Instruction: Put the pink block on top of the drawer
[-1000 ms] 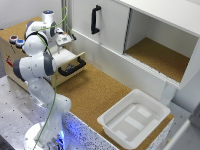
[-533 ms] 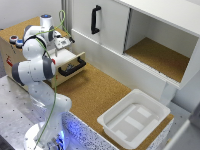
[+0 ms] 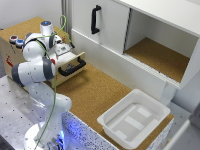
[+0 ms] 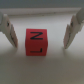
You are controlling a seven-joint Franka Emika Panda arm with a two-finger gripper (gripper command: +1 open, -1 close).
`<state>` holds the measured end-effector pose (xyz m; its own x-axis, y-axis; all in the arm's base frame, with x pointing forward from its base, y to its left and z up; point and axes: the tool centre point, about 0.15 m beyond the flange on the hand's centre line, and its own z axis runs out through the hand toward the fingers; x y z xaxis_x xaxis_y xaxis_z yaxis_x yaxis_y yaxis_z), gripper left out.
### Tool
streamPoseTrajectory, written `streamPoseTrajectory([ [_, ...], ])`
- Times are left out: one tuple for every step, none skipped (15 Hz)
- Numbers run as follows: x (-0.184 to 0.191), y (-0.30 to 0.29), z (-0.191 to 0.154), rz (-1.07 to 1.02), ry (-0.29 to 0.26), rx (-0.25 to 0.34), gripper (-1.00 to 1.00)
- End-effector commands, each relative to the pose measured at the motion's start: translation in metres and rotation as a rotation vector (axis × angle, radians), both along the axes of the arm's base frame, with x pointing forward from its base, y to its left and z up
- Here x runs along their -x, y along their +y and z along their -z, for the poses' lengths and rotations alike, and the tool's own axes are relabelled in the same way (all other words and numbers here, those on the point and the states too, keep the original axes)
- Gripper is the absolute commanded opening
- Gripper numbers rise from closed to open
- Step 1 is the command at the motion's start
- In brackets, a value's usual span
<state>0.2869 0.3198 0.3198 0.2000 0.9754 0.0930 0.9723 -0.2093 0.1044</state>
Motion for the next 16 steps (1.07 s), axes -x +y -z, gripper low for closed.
streamPoseTrajectory([
  [-0.021, 0.013, 0.012, 0.014, 0.088, 0.033, -1.0],
  [-0.021, 0.015, 0.013, 0.008, 0.09, 0.043, -1.0],
  [-0.02, 0.016, 0.012, 0.015, 0.091, 0.048, -1.0],
  [-0.019, 0.017, 0.007, 0.02, 0.08, 0.06, -1.0],
  [-0.017, 0.017, 0.001, 0.031, 0.069, 0.071, -1.0],
  [-0.015, 0.017, -0.005, 0.042, 0.06, 0.091, -1.0],
  [-0.014, 0.017, -0.013, 0.06, 0.049, 0.109, -1.0],
  [-0.012, 0.016, -0.022, 0.077, 0.039, 0.128, -1.0],
  [-0.012, 0.016, -0.034, 0.094, 0.026, 0.132, -1.0],
  [-0.014, 0.018, -0.043, 0.108, 0.016, 0.139, -1.0],
  [-0.017, 0.021, -0.053, 0.112, 0.006, 0.141, -1.0],
  [-0.02, 0.025, -0.062, 0.113, -0.012, 0.144, -1.0],
  [-0.023, 0.029, -0.069, 0.113, -0.024, 0.151, -1.0],
  [-0.028, 0.034, -0.076, 0.113, -0.039, 0.157, -1.0],
  [-0.034, 0.037, -0.081, 0.12, -0.047, 0.16, -1.0],
  [-0.041, 0.041, -0.089, 0.124, -0.063, 0.157, -1.0],
])
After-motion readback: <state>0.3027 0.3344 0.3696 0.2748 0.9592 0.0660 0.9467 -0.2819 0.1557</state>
